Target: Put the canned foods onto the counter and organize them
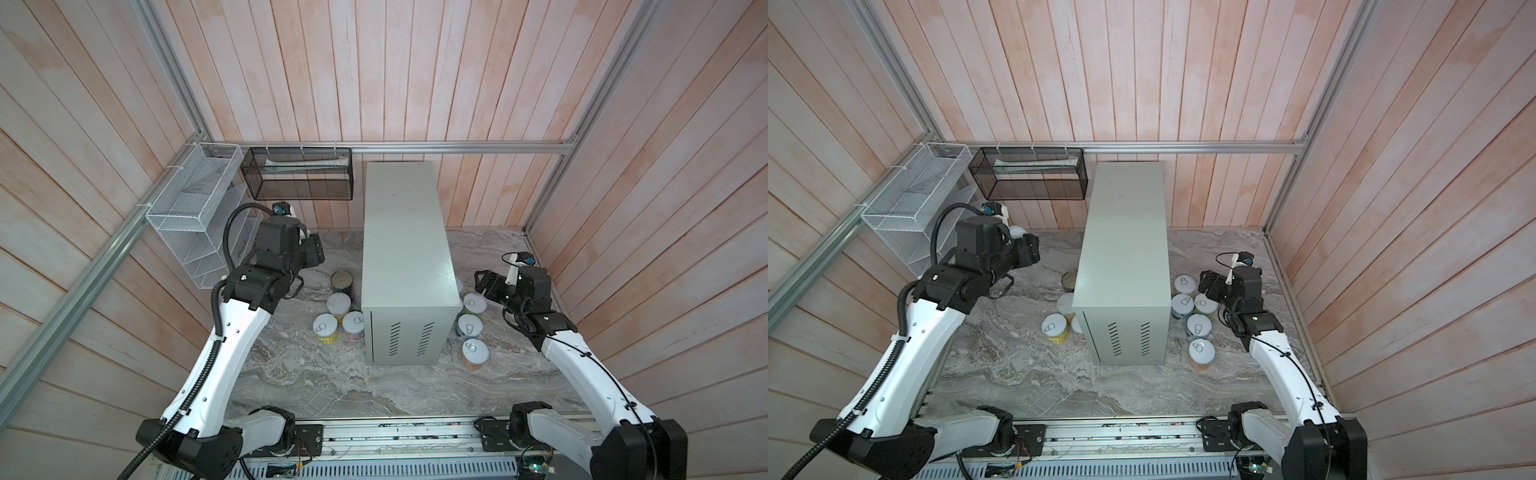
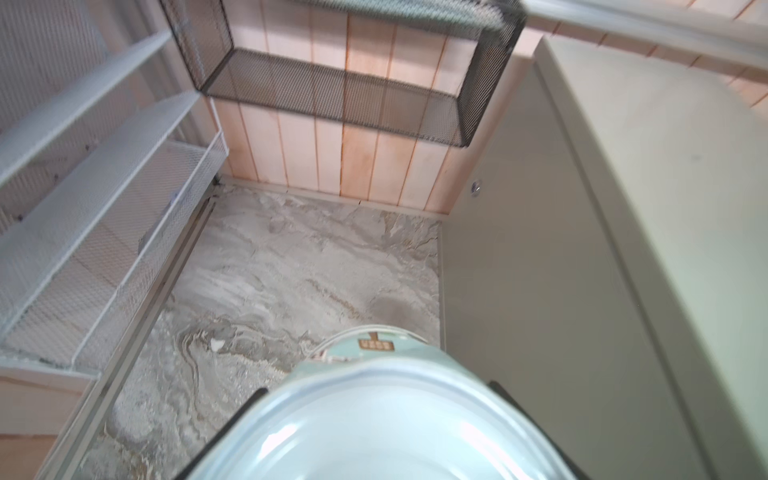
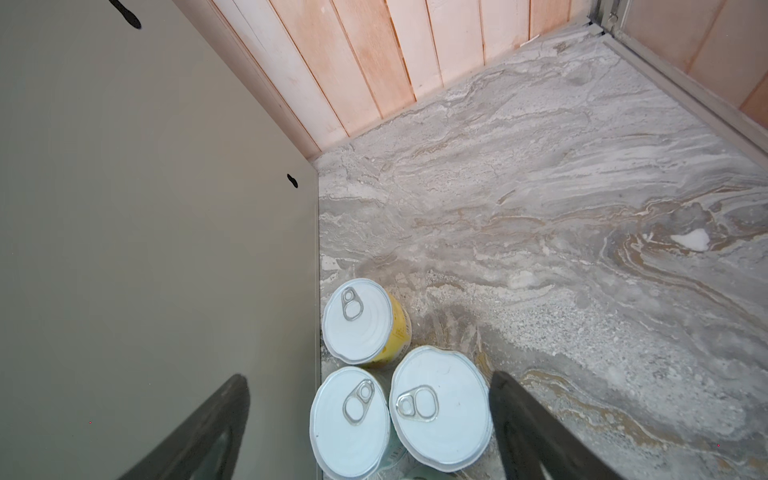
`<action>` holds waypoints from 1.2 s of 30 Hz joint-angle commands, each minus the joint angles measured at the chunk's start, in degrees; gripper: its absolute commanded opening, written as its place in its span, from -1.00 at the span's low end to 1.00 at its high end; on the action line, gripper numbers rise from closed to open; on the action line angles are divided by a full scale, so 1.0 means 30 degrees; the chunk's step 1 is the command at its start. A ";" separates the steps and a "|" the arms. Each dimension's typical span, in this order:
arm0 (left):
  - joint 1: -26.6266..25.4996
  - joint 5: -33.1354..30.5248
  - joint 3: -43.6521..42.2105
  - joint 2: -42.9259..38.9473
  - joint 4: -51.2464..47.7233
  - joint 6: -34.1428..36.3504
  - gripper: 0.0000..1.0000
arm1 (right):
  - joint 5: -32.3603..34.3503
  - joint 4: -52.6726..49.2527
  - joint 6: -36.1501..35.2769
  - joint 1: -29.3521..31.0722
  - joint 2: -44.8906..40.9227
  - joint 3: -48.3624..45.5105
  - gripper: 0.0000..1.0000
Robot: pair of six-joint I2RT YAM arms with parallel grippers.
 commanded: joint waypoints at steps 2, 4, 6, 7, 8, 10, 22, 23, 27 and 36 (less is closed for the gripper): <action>0.0018 0.3265 0.5255 0.2532 -0.0846 0.1805 -1.00 | -0.0186 -0.0711 -0.0193 -0.0077 -0.0255 0.0645 0.77; -0.0263 0.3819 0.7445 0.3766 -0.1499 0.1962 -1.00 | -0.0249 -0.0981 -0.0251 -0.0077 -0.0427 0.0881 0.76; -0.0666 0.3939 0.9542 0.5000 -0.2154 0.2164 -1.00 | -0.0358 -0.1525 -0.0456 -0.0033 -0.0501 0.1293 0.76; -0.0908 0.3943 1.0713 0.5686 -0.2525 0.2296 -1.00 | -0.0346 -0.1848 -0.0613 -0.0048 -0.0536 0.1587 0.76; -0.1193 0.3921 1.1940 0.6305 -0.2976 0.2418 -1.00 | -0.0326 -0.2255 -0.0784 -0.0006 -0.0540 0.1917 0.77; -0.1701 0.3914 1.4097 0.7639 -0.3878 0.2558 -1.00 | -0.0236 -0.2959 -0.1062 -0.0003 -0.0465 0.2581 0.76; -0.4006 0.4755 1.7435 1.1460 -0.3470 0.2028 -1.00 | 0.2928 -0.5488 -0.2344 0.1745 -0.0129 0.6920 0.76; -0.4177 0.4692 1.7459 1.1676 -0.3356 0.1959 -1.00 | 0.2805 -0.5468 -0.2418 0.1866 -0.0101 0.7228 0.74; -0.4672 0.4399 1.7538 1.2331 -0.3014 0.1974 -1.00 | 0.2766 -0.5369 -0.2736 0.2727 -0.0071 0.8246 0.68; -0.5115 0.4232 1.7572 1.3324 -0.2816 0.2239 -0.75 | 0.3201 -0.5306 -0.3134 0.4923 0.0450 1.0522 0.62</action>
